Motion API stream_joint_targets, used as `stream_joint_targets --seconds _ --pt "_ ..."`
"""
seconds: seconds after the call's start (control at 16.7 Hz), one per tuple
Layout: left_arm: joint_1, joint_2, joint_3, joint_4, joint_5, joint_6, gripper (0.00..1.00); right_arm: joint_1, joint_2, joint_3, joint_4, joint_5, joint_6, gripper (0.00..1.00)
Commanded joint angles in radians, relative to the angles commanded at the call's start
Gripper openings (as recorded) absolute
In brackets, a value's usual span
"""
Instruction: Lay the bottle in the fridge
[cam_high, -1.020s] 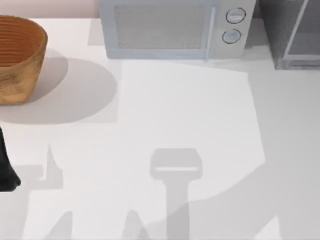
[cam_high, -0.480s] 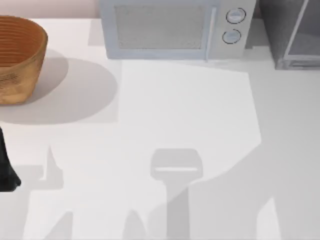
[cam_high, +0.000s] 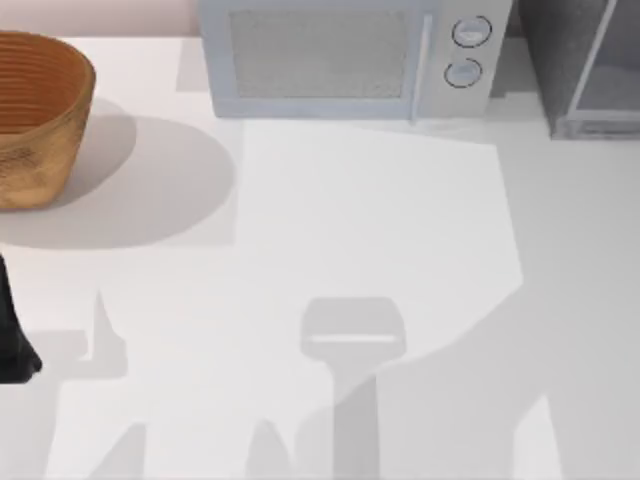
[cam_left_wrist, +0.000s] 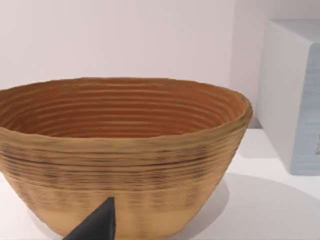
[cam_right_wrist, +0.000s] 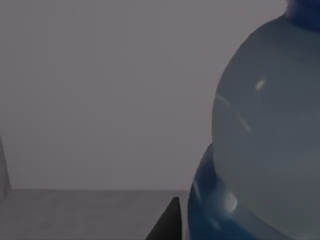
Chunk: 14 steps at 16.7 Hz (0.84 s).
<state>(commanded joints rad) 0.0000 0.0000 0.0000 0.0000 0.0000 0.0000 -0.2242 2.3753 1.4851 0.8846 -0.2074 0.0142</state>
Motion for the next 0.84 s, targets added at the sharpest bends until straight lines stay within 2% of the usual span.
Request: stream_joint_targets --seconds 0.48,0.84 --pt "0.000 0.000 0.000 0.000 0.000 0.000 1.00 0.000 0.000 0.000 0.000 0.000 0.000 0.98" --pt "0.000 0.000 0.000 0.000 0.000 0.000 1.00 0.000 0.000 0.000 0.000 0.000 0.000 1.00"
